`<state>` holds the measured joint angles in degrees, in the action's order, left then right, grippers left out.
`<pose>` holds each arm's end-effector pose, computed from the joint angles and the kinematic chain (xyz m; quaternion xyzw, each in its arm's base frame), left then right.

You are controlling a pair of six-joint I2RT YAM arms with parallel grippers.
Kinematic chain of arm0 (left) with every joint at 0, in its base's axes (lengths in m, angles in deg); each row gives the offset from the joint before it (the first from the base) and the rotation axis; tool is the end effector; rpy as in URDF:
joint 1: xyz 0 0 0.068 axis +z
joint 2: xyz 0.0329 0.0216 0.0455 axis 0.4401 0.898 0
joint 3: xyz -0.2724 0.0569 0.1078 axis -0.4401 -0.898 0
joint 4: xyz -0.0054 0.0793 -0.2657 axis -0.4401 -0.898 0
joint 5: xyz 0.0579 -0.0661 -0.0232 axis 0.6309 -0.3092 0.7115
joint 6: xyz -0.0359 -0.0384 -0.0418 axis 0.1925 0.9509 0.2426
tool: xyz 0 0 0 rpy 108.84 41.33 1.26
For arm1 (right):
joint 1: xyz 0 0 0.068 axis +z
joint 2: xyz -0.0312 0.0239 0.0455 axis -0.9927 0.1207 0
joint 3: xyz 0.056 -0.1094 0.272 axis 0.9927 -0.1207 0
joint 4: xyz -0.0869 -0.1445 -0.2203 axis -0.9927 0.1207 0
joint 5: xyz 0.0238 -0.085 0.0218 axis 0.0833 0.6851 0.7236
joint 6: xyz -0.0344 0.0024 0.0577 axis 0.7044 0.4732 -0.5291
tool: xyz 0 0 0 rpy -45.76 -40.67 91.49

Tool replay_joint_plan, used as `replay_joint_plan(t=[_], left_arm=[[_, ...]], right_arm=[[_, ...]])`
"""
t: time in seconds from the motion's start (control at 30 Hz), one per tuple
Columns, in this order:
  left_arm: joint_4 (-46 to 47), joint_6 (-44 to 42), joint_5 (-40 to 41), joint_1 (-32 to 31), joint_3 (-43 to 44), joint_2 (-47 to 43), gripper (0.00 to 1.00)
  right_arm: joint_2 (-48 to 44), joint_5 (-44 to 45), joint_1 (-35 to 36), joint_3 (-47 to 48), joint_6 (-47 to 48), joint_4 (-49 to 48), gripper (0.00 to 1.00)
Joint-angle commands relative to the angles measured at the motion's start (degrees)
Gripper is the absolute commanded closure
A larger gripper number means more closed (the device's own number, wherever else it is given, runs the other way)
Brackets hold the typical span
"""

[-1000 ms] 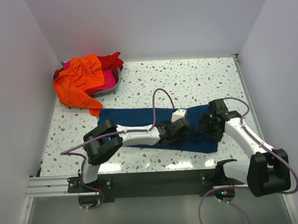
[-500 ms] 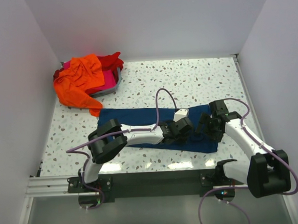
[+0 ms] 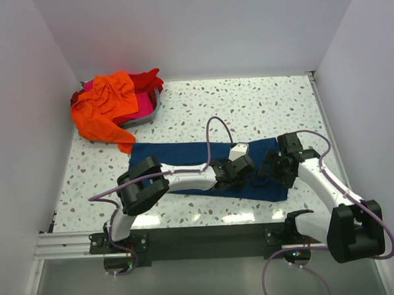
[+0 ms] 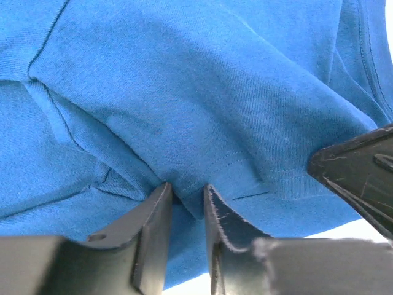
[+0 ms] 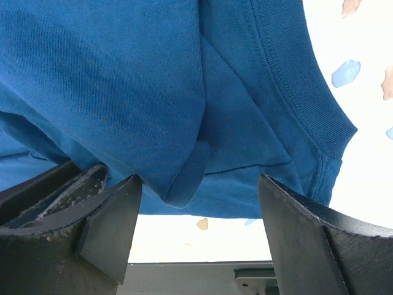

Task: Fold and stack the t-shirts
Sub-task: Fold the tshirt

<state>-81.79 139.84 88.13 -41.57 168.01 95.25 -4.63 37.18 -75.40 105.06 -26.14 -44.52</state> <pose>0.1933 -0.4265 0.1548 0.0958 0.9345 -0.1848 0.2889 0.1984 0.0293 0.1862 0.2238 0.9579 0.0863 0.1579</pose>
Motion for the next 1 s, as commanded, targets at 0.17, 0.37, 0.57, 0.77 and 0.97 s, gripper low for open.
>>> replay_joint_plan(t=[0.17,0.37,0.57,0.77,0.97], left_arm=[[-0.53,-0.43,1.27,-0.88,1.24,0.57,0.85],[-1.93,-0.34,3.29,-0.87,0.54,-4.09,0.89],[-3.16,-0.43,5.75,-0.44,-1.22,-9.19,0.92],[-2.56,0.54,6.2,2.29,-5.78,-13.14,0.92],[-2.29,-0.51,4.88,5.01,-6.5,-12.8,0.92]], right_arm=[[-2.17,-0.75,-0.37,0.05,0.64,0.47,0.21],[-2.35,-0.84,-0.37,-0.21,0.91,0.82,0.21],[-3.23,-1.19,-0.45,-0.83,0.47,0.91,0.21],[-3.93,-1.1,-0.37,-0.56,0.55,1.61,0.21],[-4.8,-2.59,-0.28,-0.74,1.78,0.74,0.25]])
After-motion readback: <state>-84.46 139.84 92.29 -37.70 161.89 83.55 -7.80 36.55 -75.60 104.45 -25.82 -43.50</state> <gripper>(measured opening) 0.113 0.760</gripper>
